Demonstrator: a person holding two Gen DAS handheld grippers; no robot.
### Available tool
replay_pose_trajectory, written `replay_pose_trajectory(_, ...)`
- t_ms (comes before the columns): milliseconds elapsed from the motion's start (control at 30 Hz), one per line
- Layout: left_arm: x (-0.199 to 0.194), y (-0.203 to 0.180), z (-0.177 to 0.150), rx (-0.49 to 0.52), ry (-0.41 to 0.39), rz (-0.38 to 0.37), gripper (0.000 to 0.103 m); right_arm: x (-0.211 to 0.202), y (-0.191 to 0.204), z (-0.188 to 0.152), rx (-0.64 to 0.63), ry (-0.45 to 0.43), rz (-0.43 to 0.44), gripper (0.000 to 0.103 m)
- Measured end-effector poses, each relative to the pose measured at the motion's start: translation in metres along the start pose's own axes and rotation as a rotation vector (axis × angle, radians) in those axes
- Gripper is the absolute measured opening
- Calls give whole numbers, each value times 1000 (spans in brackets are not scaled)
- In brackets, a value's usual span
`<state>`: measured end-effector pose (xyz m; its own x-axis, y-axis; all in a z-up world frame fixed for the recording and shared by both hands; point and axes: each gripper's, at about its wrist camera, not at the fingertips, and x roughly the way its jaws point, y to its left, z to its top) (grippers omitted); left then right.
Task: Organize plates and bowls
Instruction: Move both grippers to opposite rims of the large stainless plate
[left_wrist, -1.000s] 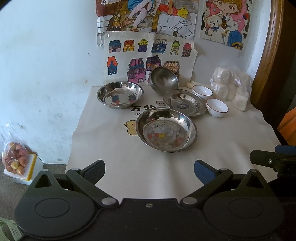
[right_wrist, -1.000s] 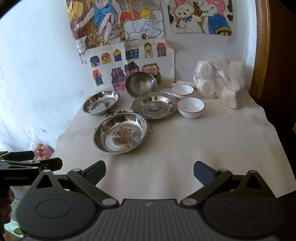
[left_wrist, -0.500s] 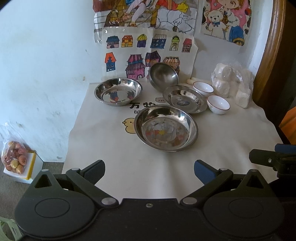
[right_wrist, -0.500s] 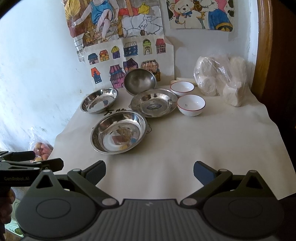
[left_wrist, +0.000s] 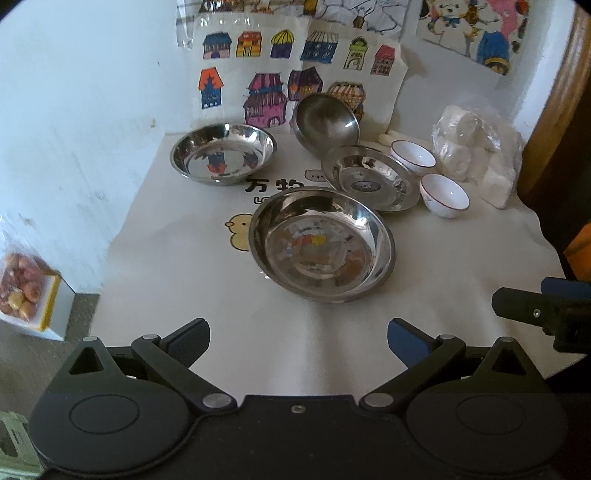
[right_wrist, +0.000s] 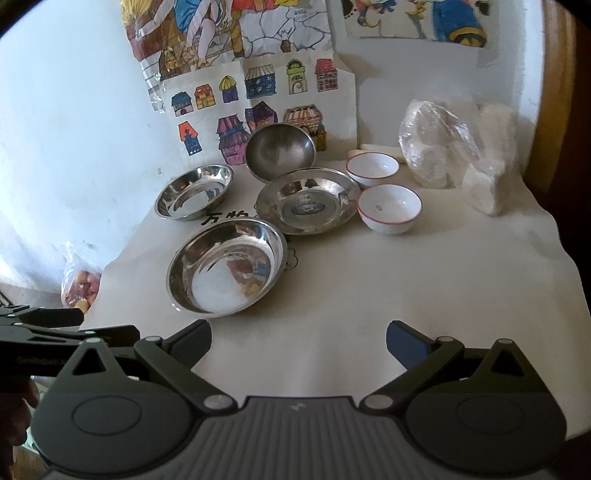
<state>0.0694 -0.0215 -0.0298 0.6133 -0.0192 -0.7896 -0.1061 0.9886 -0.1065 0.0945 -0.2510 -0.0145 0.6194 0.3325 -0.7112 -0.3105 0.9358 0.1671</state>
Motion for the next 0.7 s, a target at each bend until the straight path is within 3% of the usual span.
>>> replay_pose_trajectory(400,34,-5,46,-247,-39,-6,102,44,-34,58,-135,50,132,103)
replay_pose_trajectory(700,45,6,59,-296,-35,36,102,64,-42,67,-135,88,185,103)
